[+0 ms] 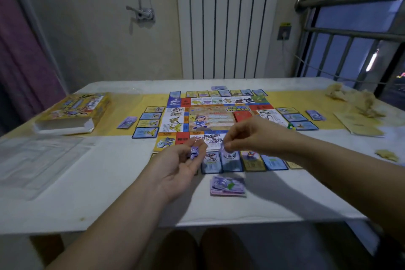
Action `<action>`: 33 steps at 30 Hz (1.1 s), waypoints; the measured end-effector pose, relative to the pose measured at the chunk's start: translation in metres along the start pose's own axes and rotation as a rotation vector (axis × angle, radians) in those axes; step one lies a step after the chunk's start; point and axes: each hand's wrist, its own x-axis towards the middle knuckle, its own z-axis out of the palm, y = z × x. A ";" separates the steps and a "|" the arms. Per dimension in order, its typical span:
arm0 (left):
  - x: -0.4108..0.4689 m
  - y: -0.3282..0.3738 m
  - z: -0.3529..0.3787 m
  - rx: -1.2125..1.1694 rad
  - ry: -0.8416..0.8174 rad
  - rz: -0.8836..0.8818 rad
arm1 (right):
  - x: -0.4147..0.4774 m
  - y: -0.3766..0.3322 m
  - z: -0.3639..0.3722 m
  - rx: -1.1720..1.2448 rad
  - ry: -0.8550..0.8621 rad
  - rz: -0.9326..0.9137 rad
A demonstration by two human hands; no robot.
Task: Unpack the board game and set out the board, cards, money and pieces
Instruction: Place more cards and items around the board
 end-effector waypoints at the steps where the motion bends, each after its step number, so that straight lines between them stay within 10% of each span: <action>1: -0.002 0.000 -0.001 0.017 -0.004 0.001 | -0.005 0.003 0.003 -0.072 -0.077 0.016; 14: -0.005 -0.011 -0.005 0.222 -0.062 0.027 | -0.018 0.008 0.005 -0.109 -0.158 0.069; 33: -0.005 -0.031 0.033 0.289 -0.151 -0.100 | -0.028 0.006 -0.006 -0.030 0.187 -0.088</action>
